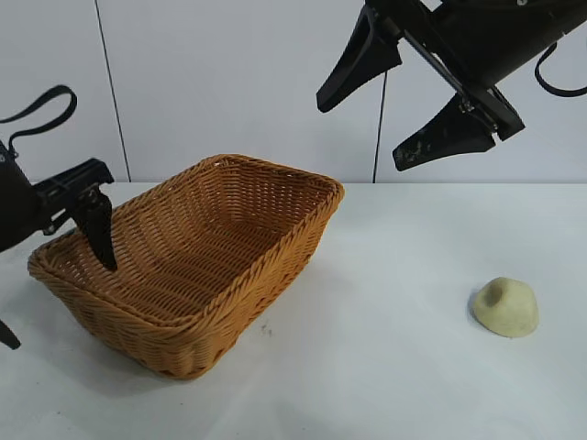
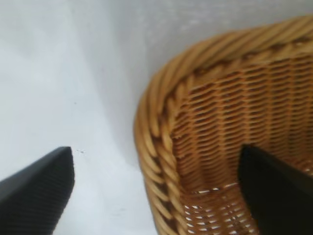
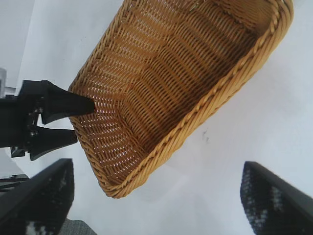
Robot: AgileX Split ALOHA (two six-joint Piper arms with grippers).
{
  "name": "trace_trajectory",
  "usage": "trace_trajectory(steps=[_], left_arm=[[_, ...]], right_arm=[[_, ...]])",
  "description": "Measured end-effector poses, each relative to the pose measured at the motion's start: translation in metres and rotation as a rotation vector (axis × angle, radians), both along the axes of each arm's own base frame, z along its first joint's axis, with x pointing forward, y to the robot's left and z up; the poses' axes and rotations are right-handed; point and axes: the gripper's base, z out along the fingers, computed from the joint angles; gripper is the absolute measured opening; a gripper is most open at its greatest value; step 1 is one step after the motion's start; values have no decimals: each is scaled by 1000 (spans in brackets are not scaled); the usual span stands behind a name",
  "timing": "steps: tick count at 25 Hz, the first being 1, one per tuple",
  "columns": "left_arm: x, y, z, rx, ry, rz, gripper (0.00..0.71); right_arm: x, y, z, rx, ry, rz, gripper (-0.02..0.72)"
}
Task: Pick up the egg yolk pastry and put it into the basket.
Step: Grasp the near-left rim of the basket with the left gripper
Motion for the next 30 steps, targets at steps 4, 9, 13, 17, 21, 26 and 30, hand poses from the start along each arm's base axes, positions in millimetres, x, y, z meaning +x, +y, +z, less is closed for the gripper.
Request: trace_trajectory(steps=[4, 9, 13, 17, 21, 26, 30], left_arm=[[2, -1, -10, -8, 27, 26, 697], [4, -3, -13, -24, 19, 51, 697], [5, -3, -13, -25, 17, 52, 661], [5, -3, -13, -25, 17, 53, 483], [5, -3, -13, -29, 15, 58, 212], [5, -4, -13, -37, 17, 69, 153], [14, -4, -1, -45, 25, 34, 151]], right_arm=[[0, 0, 0, 0, -1, -1, 634], [0, 0, 0, -1, -3, -3, 634], [0, 0, 0, -1, -3, -3, 634], [0, 0, 0, -1, -3, -3, 634], [0, 0, 0, -1, -3, -3, 634], [1, 0, 0, -1, -5, -5, 634], [1, 0, 0, -1, -6, -6, 634]])
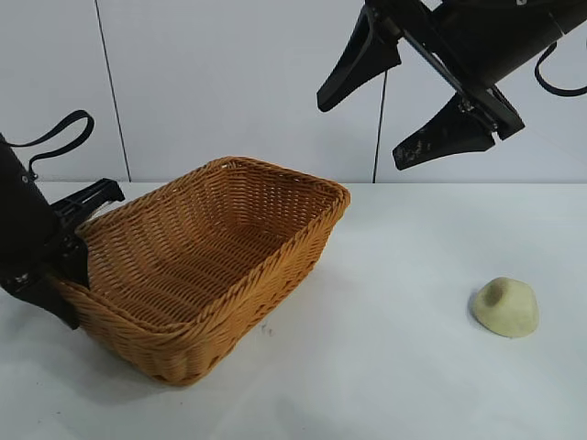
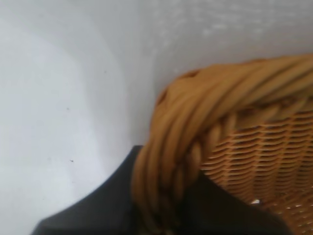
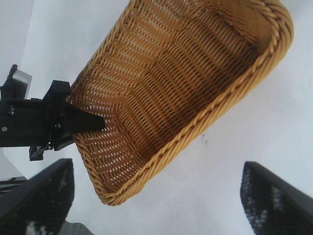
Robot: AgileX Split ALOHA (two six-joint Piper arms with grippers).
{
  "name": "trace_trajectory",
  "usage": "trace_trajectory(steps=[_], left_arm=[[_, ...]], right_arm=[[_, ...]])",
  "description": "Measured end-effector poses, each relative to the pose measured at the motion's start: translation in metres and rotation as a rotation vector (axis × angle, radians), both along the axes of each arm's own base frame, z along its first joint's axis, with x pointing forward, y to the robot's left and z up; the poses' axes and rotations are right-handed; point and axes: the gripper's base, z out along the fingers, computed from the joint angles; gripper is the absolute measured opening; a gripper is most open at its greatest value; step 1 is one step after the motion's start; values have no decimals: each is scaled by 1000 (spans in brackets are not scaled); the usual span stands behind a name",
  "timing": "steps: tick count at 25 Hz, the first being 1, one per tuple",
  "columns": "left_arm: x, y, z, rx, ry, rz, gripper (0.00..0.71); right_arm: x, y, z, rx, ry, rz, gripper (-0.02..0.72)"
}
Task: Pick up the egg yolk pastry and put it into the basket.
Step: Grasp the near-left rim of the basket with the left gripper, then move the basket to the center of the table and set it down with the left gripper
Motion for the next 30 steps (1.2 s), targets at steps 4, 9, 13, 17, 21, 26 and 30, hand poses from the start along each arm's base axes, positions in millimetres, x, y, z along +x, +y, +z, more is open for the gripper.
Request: trace_trajectory(steps=[4, 9, 13, 17, 21, 26, 30], left_arm=[[16, 5, 18, 10, -48, -91, 150], [38, 7, 28, 22, -73, -234, 150], [57, 3, 22, 32, -34, -430, 150], [77, -3, 28, 33, -60, -581, 149], [92, -7, 29, 28, -57, -712, 149], [104, -10, 19, 15, -31, -824, 149], [107, -10, 6, 18, -18, -836, 149]], right_arm=[[0, 0, 0, 0, 0, 0, 634], [0, 0, 0, 1, 3, 1, 634], [-1, 0, 0, 1, 6, 5, 634], [-1, 0, 0, -1, 6, 6, 634], [-1, 0, 0, -1, 6, 6, 634], [-1, 0, 0, -1, 7, 7, 634], [-1, 0, 0, -1, 8, 8, 634]])
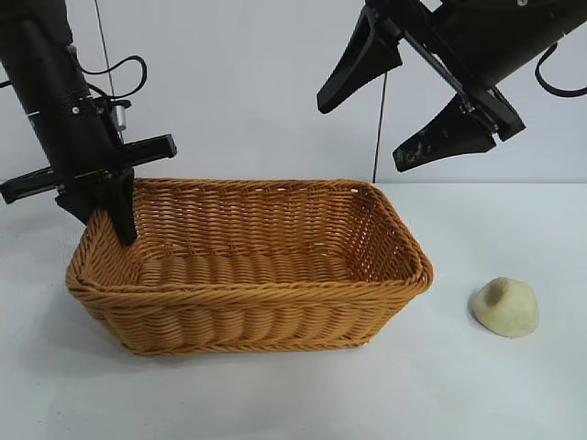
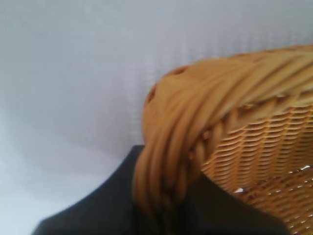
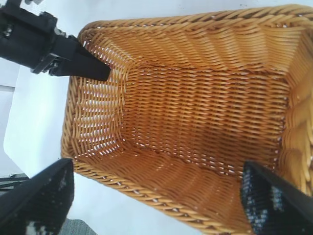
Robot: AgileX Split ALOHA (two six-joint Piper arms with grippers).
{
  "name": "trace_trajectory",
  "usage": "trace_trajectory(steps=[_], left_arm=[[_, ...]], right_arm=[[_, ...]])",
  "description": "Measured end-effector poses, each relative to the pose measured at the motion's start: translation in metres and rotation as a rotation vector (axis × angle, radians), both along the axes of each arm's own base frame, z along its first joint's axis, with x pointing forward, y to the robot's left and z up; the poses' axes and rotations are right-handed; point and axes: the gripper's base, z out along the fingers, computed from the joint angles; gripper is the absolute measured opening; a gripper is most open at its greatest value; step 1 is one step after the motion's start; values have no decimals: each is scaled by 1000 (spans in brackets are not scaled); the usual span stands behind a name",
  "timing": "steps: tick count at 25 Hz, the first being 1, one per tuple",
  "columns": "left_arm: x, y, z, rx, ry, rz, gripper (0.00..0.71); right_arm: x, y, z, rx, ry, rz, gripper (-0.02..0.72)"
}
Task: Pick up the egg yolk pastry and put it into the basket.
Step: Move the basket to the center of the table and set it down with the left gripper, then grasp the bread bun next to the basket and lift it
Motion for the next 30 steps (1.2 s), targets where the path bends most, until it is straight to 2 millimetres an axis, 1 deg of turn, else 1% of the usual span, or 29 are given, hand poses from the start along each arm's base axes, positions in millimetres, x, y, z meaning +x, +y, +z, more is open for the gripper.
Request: trace_trajectory(steps=[6, 12, 13, 15, 17, 19, 20, 21, 23, 27, 29, 30], left_arm=[[4, -1, -17, -4, 3, -7, 149], [5, -1, -17, -7, -5, -6, 153], [5, -1, -17, -8, -6, -5, 174], [7, -1, -18, -12, -16, 1, 279], [7, -1, -18, -12, -17, 1, 448], [7, -1, -18, -12, -16, 0, 582], [7, -1, -18, -12, -13, 0, 625], [6, -1, -18, -12, -8, -2, 651], [4, -1, -17, -13, 12, -8, 676], [0, -1, -16, -11, 51, -23, 691], [-1, 0, -8, -11, 43, -28, 693], [-1, 0, -2, -11, 26, -29, 694]], right_arm=[[0, 0, 0, 0, 0, 0, 634], [0, 0, 0, 0, 0, 0, 634], [0, 0, 0, 0, 0, 0, 634], [0, 0, 0, 0, 0, 0, 634], [0, 0, 0, 0, 0, 0, 634], [0, 0, 0, 0, 0, 0, 634], [0, 0, 0, 0, 0, 0, 634], [0, 0, 0, 0, 0, 0, 634], [0, 0, 0, 0, 0, 0, 634], [0, 0, 0, 0, 2, 2, 634], [0, 0, 0, 0, 3, 3, 634], [0, 0, 0, 0, 3, 3, 634]])
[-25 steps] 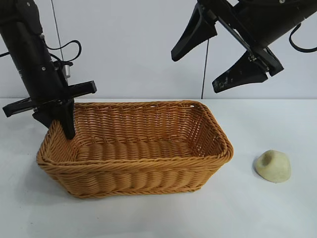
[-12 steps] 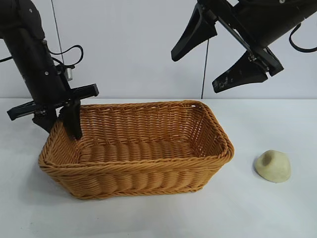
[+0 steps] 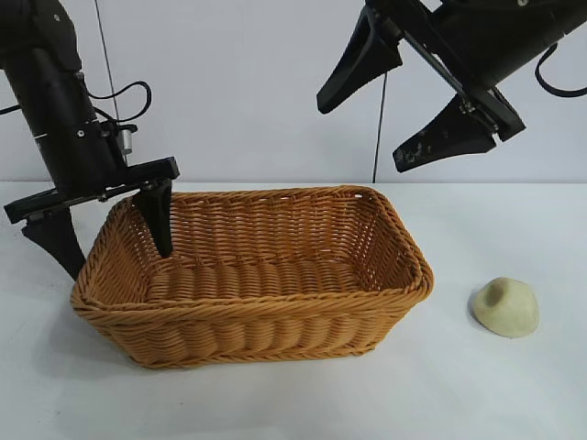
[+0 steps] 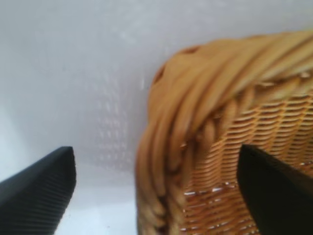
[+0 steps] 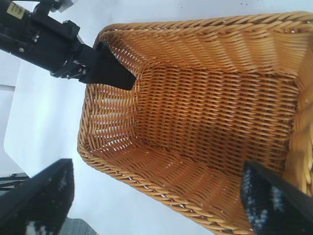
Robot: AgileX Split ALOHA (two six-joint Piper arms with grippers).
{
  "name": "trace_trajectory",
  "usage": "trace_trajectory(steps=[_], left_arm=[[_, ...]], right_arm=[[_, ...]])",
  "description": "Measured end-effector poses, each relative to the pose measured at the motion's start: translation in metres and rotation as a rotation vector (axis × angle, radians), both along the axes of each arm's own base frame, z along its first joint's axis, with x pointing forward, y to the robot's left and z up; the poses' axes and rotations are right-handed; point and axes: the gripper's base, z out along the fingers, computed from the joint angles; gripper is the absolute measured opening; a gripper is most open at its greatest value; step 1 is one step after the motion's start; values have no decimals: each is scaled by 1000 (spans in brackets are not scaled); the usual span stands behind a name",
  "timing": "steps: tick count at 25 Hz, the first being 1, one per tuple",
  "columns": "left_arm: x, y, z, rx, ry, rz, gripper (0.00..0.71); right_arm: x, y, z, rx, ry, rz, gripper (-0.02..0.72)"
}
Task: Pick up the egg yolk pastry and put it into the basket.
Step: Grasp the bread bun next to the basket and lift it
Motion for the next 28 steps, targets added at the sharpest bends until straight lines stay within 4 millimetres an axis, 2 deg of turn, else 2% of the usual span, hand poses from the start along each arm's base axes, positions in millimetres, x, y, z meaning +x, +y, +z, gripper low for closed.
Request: trace_trajectory(steps=[7, 11, 14, 19, 25, 28], left_arm=[[-11, 5, 74, 1, -185, -13, 695], [-17, 16, 97, 97, -268, -41, 695], [-17, 25, 98, 193, -281, -41, 695], [-14, 40, 98, 223, -282, -13, 695], [-10, 92, 98, 252, -259, 70, 695], [-11, 106, 98, 263, -250, 64, 695]], right_arm=[[0, 0, 0, 0, 0, 0, 634], [-1, 0, 0, 1, 5, 5, 634], [-1, 0, 0, 1, 8, 7, 634], [-1, 0, 0, 1, 8, 7, 634], [-1, 0, 0, 2, 8, 8, 634], [-1, 0, 0, 2, 8, 8, 634]])
